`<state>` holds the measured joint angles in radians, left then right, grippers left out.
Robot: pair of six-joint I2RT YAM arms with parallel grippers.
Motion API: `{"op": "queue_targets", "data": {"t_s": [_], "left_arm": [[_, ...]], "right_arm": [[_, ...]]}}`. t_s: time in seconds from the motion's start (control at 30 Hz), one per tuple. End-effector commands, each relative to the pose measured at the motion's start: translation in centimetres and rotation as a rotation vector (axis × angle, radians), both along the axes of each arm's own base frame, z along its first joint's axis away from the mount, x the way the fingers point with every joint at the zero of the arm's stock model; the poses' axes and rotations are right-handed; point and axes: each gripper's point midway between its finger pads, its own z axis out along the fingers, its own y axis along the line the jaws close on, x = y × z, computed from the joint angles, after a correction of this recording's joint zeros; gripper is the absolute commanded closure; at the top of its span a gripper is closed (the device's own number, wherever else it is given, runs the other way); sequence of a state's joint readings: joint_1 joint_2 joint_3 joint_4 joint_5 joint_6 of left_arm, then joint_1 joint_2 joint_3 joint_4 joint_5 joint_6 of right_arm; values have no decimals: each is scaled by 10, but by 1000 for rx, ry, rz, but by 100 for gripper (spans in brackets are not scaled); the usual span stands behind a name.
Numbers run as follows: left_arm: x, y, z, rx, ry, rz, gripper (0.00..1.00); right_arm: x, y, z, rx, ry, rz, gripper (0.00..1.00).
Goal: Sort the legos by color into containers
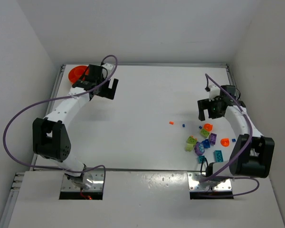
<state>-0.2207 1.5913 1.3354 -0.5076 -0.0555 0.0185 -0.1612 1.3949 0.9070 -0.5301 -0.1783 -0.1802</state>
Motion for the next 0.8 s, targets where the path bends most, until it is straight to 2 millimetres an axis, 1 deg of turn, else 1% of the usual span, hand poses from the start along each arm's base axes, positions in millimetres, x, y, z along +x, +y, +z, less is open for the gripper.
{"op": "queue_targets", "data": {"t_s": [0.0, 0.07, 0.1, 0.13, 0.17, 0.2, 0.27, 0.3, 0.33, 0.37, 0.4, 0.47, 0.5, 0.53, 0.57, 0.6, 0.63, 0.67, 0.73, 0.77], "left_arm": [[-1, -6, 26, -21, -74, -41, 0], [-1, -6, 26, -14, -75, -47, 0], [-2, -8, 26, -21, -74, -55, 0], [0, -8, 29, -22, -83, -55, 0], [-1, -13, 29, -33, -81, -86, 0], [-1, -13, 32, -33, -81, -86, 0], [-2, -18, 32, -38, -80, -129, 0], [0, -18, 37, -32, -93, -136, 0], [0, -19, 37, -29, -94, -151, 0], [1, -19, 41, -30, -103, -151, 0], [1, -21, 45, -30, -108, -164, 0], [6, -28, 44, -37, -98, -183, 0], [5, -30, 42, -42, -85, -191, 0], [8, -30, 42, -42, -84, -191, 0], [7, -36, 37, -48, -70, -197, 0], [8, -36, 41, -48, -73, -197, 0], [7, -41, 37, -47, -64, -207, 0], [7, -41, 37, -47, -64, -207, 0], [7, -43, 37, -54, -63, -215, 0], [5, -48, 37, -54, -62, -226, 0]], "right_arm": [[6, -14, -2, -48, -26, -79, 1], [6, -20, -3, -76, -22, -96, 1], [8, -22, 1, -85, -32, -101, 1], [6, -21, 0, -83, -21, -101, 1], [5, -27, 0, -101, -20, -110, 1], [5, -29, 0, -115, -19, -108, 1], [2, -29, 5, -123, -24, -97, 1], [2, -29, 5, -123, -24, -97, 1], [-5, -34, 3, -136, -12, -103, 1], [-9, -33, -1, -134, 7, -102, 1], [-9, -33, -1, -134, 7, -102, 1], [-20, -35, -5, -116, 47, -115, 1], [-19, -32, -2, -95, 37, -127, 1], [-25, -28, -7, -56, 57, -134, 1], [-28, -27, -8, -30, 68, -147, 4], [-27, -23, -8, -3, 67, -157, 8], [-32, -24, -14, 35, 100, -180, 15], [-29, -24, -12, 54, 98, -193, 19], [-30, -25, -13, 89, 132, -212, 24], [-32, -28, -20, 107, 170, -228, 26]]}}
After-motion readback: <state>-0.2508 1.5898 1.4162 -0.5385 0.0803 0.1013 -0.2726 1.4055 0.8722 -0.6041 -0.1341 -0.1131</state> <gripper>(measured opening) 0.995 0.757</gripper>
